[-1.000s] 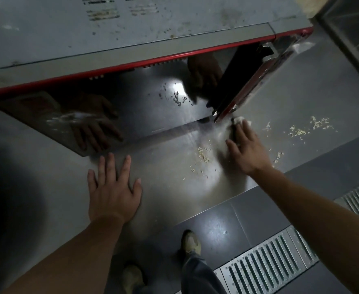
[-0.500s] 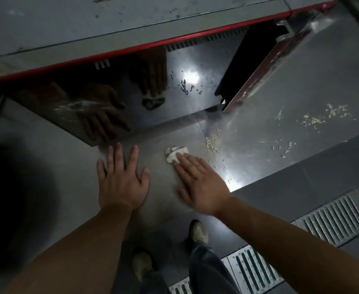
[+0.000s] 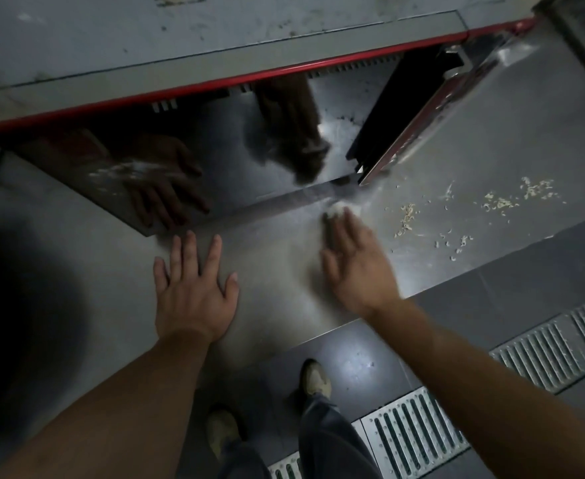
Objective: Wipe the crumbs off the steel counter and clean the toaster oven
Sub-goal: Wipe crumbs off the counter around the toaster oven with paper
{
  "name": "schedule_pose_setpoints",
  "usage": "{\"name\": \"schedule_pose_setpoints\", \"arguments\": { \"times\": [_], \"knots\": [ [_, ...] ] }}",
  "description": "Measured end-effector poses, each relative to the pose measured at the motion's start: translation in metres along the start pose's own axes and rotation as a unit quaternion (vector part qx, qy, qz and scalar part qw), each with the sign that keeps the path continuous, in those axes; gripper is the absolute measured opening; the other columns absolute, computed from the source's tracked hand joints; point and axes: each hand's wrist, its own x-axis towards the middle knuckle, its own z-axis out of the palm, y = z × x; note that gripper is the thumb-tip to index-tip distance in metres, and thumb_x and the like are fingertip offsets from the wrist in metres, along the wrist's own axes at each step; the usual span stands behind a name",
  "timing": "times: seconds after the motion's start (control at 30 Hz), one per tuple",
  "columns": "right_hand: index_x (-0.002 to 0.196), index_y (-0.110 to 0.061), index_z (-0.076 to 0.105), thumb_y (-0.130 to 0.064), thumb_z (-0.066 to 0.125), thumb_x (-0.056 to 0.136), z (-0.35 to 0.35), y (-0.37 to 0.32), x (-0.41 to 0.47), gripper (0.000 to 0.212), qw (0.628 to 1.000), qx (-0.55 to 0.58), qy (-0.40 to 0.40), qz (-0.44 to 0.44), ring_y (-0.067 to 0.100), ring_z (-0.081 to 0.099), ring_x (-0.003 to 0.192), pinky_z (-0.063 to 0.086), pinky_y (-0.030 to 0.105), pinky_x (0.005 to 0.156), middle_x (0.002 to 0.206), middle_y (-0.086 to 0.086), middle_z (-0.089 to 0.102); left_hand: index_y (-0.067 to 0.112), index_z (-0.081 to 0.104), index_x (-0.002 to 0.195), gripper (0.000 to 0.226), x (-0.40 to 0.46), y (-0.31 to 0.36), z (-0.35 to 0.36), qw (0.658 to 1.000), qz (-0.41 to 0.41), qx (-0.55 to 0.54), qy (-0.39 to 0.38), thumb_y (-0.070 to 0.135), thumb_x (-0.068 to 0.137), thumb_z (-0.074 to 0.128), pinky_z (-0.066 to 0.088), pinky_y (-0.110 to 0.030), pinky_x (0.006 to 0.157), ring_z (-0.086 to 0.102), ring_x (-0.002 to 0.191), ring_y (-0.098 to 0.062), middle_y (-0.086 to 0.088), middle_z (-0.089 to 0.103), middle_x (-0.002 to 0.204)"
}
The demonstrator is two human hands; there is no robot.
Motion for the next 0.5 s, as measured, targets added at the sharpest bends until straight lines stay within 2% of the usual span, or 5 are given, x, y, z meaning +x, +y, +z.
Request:
{"name": "schedule_pose_setpoints", "arguments": {
  "times": [0.13,0.23,0.37,0.5],
  "knots": [
    [0.150,-0.004,0.035,-0.045,0.043,0.097,0.034,-0.058,-0.054,0.067,0.988,-0.013,-0.059,-0.141,0.030,0.025,0.147,0.018,0.041,0.121,0.158,0.018,0.027,0.031,0.013,0.157,0.074,0.000,0.000,-0.001,1.000,-0.001,-0.005,-0.001,0.058,0.091,0.027,0.003,-0.053,0.121,-0.002,0.152,-0.026,-0.009,0.004,0.165],
    [0.149,-0.006,0.037,-0.045,0.047,0.095,0.038,-0.052,-0.072,0.067,0.977,-0.047,-0.088,-0.186,0.027,0.025,0.147,0.018,0.040,0.121,0.158,0.015,0.026,0.030,0.014,0.157,0.074,0.000,0.000,-0.001,1.000,0.005,-0.001,-0.002,0.058,0.090,0.027,0.003,-0.053,0.120,-0.001,0.152,-0.028,-0.011,0.007,0.165],
    [0.146,-0.006,0.044,-0.041,0.045,0.097,0.026,0.008,-0.049,0.060,0.989,-0.077,-0.068,-0.105,0.032,0.035,0.142,0.023,0.042,0.119,0.153,0.019,0.037,0.030,0.013,0.158,0.073,0.000,0.000,0.000,1.000,0.003,-0.006,0.001,0.057,0.092,0.030,0.003,-0.053,0.120,-0.001,0.152,-0.028,-0.011,0.007,0.165],
    [0.144,0.000,0.044,-0.048,0.022,0.102,0.001,0.080,-0.020,0.067,0.994,-0.085,-0.061,-0.004,0.038,0.035,0.140,0.033,0.048,0.113,0.151,0.023,0.039,0.031,0.010,0.158,0.073,0.000,0.000,0.000,1.000,0.002,-0.006,-0.005,0.056,0.093,0.033,0.002,-0.052,0.121,-0.004,0.152,-0.026,-0.010,0.003,0.165]
  ]
}}
